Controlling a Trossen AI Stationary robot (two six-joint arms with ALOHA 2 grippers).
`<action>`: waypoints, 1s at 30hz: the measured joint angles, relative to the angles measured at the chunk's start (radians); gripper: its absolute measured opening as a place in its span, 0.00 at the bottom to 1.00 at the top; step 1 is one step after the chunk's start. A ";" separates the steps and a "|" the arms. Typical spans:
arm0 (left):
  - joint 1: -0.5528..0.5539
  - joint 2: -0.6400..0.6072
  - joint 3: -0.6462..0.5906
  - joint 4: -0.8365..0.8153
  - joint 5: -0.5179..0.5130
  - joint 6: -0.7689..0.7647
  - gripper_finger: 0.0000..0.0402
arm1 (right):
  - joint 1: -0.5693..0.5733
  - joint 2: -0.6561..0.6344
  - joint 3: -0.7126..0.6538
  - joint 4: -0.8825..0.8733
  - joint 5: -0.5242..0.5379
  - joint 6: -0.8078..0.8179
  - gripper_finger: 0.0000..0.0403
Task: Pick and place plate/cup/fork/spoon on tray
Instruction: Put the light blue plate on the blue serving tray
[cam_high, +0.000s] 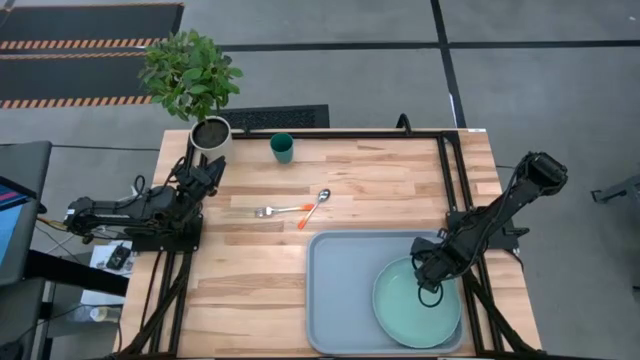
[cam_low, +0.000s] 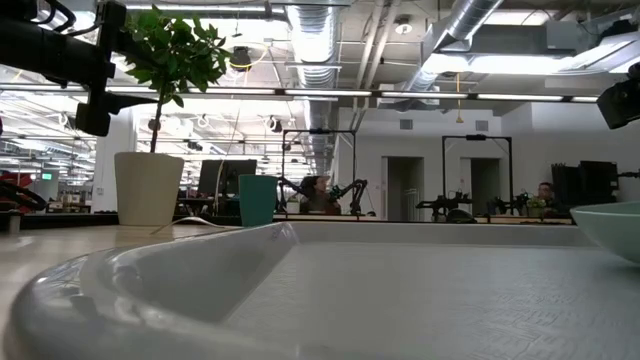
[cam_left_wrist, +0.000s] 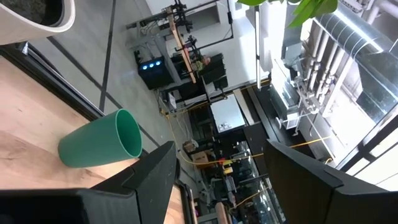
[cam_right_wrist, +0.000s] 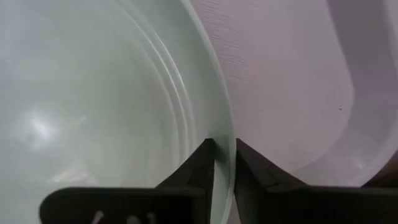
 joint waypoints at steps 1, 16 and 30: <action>0.000 0.000 0.000 0.000 0.000 0.000 0.58 | 0.000 0.000 0.000 0.000 0.000 0.000 0.18; 0.000 0.000 0.000 -0.011 0.002 0.003 0.58 | -0.006 -0.001 0.000 0.008 -0.022 0.001 0.39; 0.000 0.000 0.000 -0.011 0.000 -0.005 0.58 | -0.132 -0.167 0.136 -0.005 0.067 -0.112 0.22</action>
